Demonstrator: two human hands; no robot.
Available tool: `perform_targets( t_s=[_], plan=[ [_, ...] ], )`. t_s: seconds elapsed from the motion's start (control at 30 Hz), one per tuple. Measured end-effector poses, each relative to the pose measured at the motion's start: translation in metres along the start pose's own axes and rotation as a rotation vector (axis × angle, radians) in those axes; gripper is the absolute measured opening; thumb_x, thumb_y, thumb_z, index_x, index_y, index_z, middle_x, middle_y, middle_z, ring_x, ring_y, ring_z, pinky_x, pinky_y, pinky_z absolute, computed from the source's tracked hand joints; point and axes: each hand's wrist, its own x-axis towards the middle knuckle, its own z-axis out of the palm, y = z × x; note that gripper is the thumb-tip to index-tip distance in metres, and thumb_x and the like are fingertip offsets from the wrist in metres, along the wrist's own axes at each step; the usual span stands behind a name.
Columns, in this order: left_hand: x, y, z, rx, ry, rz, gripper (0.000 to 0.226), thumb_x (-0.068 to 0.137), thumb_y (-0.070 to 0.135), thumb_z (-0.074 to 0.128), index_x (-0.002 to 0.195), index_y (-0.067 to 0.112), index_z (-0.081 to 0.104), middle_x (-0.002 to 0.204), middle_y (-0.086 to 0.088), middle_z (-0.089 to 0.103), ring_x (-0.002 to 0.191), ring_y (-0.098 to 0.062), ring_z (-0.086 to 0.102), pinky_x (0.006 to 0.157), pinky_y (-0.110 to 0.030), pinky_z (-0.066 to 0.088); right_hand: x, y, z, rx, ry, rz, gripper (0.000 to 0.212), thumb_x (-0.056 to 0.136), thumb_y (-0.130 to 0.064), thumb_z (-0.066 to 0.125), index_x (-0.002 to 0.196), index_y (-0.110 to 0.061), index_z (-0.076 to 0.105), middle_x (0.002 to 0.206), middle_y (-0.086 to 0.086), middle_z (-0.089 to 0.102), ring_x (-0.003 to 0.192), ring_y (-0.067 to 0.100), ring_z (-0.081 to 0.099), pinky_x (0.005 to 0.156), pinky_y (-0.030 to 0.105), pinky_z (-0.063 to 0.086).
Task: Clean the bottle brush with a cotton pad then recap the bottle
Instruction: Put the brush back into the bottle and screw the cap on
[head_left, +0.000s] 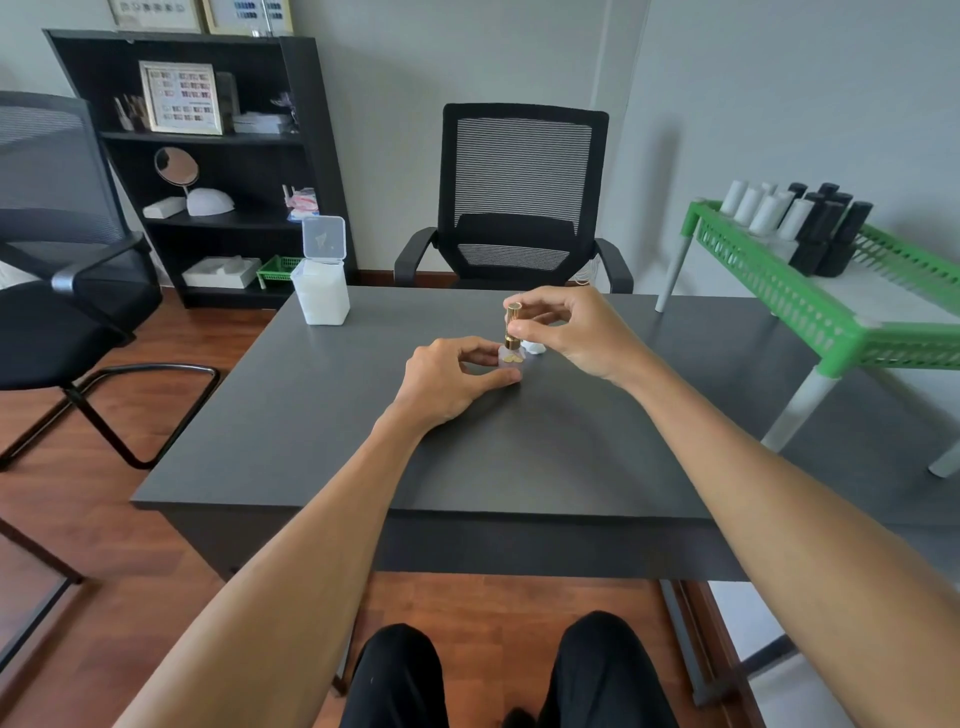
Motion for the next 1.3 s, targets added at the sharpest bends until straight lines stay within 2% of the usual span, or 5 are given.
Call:
perform_targets(
  t_s=[0.33, 0.5, 0.73, 0.9, 1.3],
  plan=[
    [-0.001, 0.0, 0.0, 0.009, 0.008, 0.007, 0.039, 0.081, 0.066, 0.082, 0.113, 0.045, 0.078, 0.102, 0.026, 0.079, 0.091, 0.005, 0.066, 0.08, -0.022, 0.049, -0.005, 0.007, 0.003, 0.087, -0.016, 0.057, 0.035, 0.095, -0.016, 0.082, 0.129, -0.021, 0.077, 0.11, -0.003, 0.077, 0.097, 0.013, 0.068, 0.094, 0.039, 0.061],
    [0.0, -0.001, 0.0, 0.012, 0.006, 0.003, 0.037, 0.081, 0.066, 0.082, 0.112, 0.046, 0.077, 0.101, 0.027, 0.079, 0.094, 0.002, 0.067, 0.086, -0.027, 0.053, -0.004, 0.007, 0.005, 0.101, -0.039, 0.044, 0.029, 0.098, -0.006, 0.074, 0.124, -0.017, 0.079, 0.111, 0.0, 0.081, 0.086, -0.001, 0.071, 0.078, 0.017, 0.053],
    [0.0, 0.0, 0.0, 0.012, 0.009, 0.001, 0.04, 0.082, 0.065, 0.082, 0.115, 0.044, 0.078, 0.102, 0.026, 0.079, 0.092, 0.001, 0.066, 0.076, -0.02, 0.048, -0.006, 0.01, 0.003, 0.154, -0.057, 0.083, 0.032, 0.1, -0.013, 0.073, 0.129, -0.027, 0.077, 0.119, -0.006, 0.08, 0.102, 0.009, 0.071, 0.081, 0.021, 0.057],
    [0.001, -0.001, 0.0, 0.02, 0.012, -0.002, 0.037, 0.082, 0.066, 0.082, 0.113, 0.046, 0.077, 0.098, 0.029, 0.077, 0.094, 0.0, 0.066, 0.08, -0.024, 0.05, -0.006, 0.014, 0.004, 0.156, -0.025, 0.092, 0.02, 0.098, -0.018, 0.078, 0.113, -0.031, 0.081, 0.102, -0.013, 0.082, 0.089, 0.003, 0.072, 0.075, 0.023, 0.057],
    [0.001, 0.0, 0.0, 0.029, -0.003, -0.006, 0.034, 0.082, 0.067, 0.081, 0.11, 0.05, 0.074, 0.097, 0.029, 0.076, 0.093, -0.002, 0.067, 0.08, -0.027, 0.051, -0.006, 0.015, 0.006, 0.203, -0.022, 0.097, 0.021, 0.096, -0.021, 0.082, 0.117, -0.024, 0.079, 0.109, -0.003, 0.08, 0.093, 0.013, 0.071, 0.079, 0.033, 0.06]
  ],
)
